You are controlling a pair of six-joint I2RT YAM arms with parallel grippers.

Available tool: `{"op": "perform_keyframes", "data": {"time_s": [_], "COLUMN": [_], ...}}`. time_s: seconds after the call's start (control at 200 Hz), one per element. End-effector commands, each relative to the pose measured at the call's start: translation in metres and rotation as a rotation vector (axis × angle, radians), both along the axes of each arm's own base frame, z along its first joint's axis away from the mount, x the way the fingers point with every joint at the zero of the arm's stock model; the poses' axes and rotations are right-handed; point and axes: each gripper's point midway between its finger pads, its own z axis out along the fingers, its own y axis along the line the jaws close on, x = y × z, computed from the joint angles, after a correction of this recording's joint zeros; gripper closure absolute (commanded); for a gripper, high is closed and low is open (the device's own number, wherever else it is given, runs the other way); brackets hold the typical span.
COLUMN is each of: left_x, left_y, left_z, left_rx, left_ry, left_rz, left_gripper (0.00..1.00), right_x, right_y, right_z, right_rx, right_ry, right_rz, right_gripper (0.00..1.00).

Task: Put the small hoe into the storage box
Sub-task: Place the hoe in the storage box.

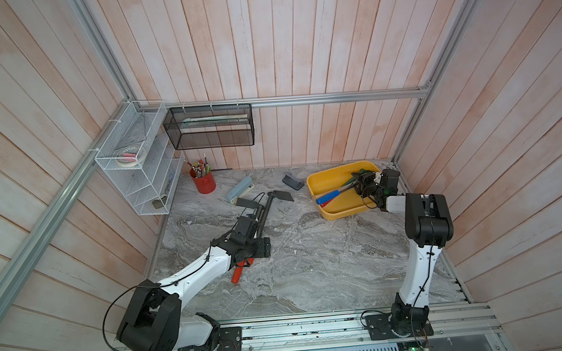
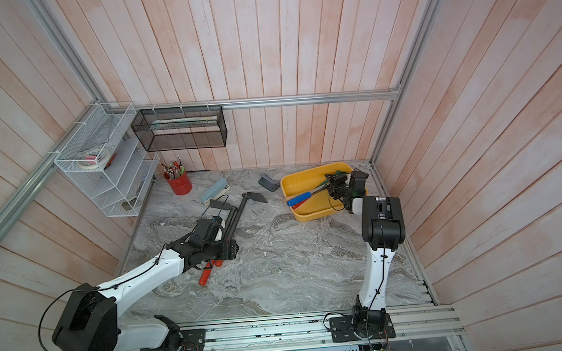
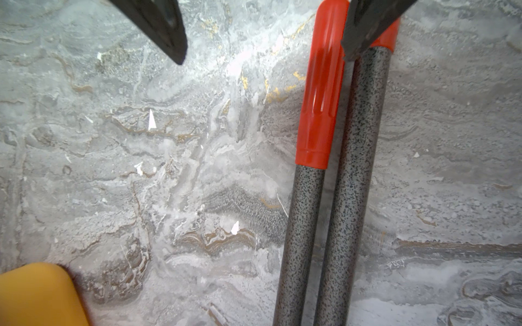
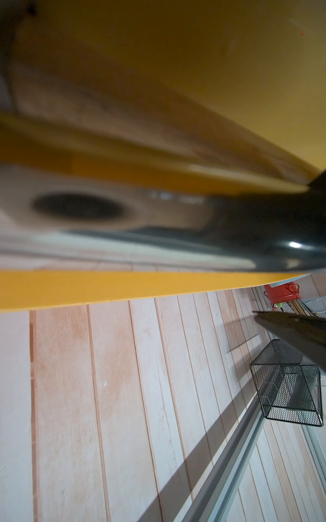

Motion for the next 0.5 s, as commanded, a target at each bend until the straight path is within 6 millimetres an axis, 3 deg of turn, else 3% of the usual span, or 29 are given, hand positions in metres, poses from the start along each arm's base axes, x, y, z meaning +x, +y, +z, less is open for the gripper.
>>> {"op": "perform_keyframes", "data": {"time_s": [0.0, 0.495], "left_x": [0.001, -0.002], "left_y": [0.004, 0.007], "left_z": [-0.001, -0.001], "left_rx": [0.015, 0.027], "left_ry": [0.006, 0.017], "left_rz": [0.013, 0.017], "left_gripper": [0.12, 0.12], "right_x": [-0.001, -0.020], "right_y": [-0.005, -0.013], "right_z": [0.002, 0.007], "right_rx": [-0.015, -0.104], "right_ry": [0.004, 0.066], "right_rz": [-0.007, -0.024], "right_gripper": [0.50, 0.46]}}
